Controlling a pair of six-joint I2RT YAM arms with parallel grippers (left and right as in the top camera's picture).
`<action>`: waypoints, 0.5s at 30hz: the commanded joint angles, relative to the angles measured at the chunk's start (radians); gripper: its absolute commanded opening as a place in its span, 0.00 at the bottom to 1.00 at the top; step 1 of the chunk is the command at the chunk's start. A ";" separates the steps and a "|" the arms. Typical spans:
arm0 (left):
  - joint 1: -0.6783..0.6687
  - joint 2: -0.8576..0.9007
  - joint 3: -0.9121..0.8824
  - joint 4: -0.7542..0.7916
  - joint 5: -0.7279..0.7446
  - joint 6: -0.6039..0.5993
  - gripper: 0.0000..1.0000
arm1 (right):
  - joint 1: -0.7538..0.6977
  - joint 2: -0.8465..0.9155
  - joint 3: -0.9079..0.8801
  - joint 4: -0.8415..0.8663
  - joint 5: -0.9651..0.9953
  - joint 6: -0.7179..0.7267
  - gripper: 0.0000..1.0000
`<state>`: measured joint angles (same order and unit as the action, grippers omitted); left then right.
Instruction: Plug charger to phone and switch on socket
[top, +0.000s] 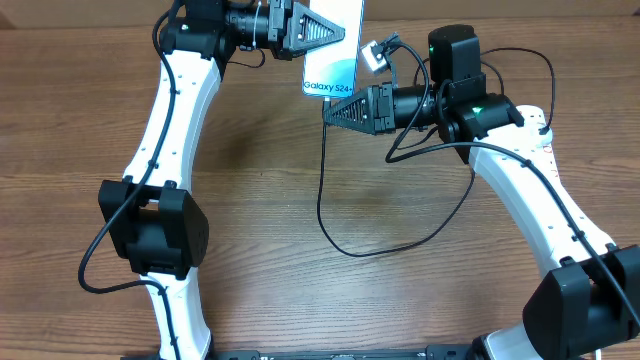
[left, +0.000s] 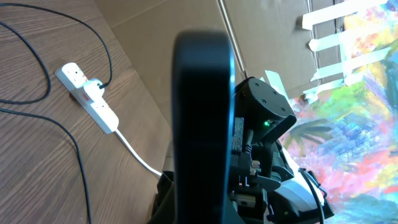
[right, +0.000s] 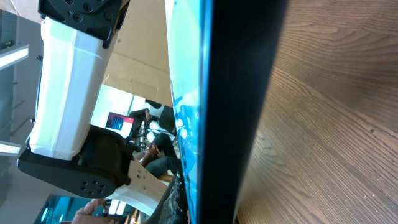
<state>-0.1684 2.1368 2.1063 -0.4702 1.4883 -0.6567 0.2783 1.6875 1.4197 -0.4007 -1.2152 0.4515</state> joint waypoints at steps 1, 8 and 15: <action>-0.022 -0.012 0.018 -0.004 0.092 -0.031 0.04 | 0.001 -0.031 0.022 0.025 0.035 -0.013 0.04; -0.022 -0.012 0.018 -0.004 0.092 -0.032 0.04 | 0.002 -0.031 0.021 -0.019 0.048 -0.014 0.04; -0.022 -0.012 0.018 -0.004 0.092 -0.032 0.04 | 0.001 -0.031 0.021 -0.018 0.047 -0.014 0.04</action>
<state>-0.1703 2.1368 2.1063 -0.4717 1.4895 -0.6640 0.2787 1.6871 1.4197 -0.4271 -1.2102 0.4438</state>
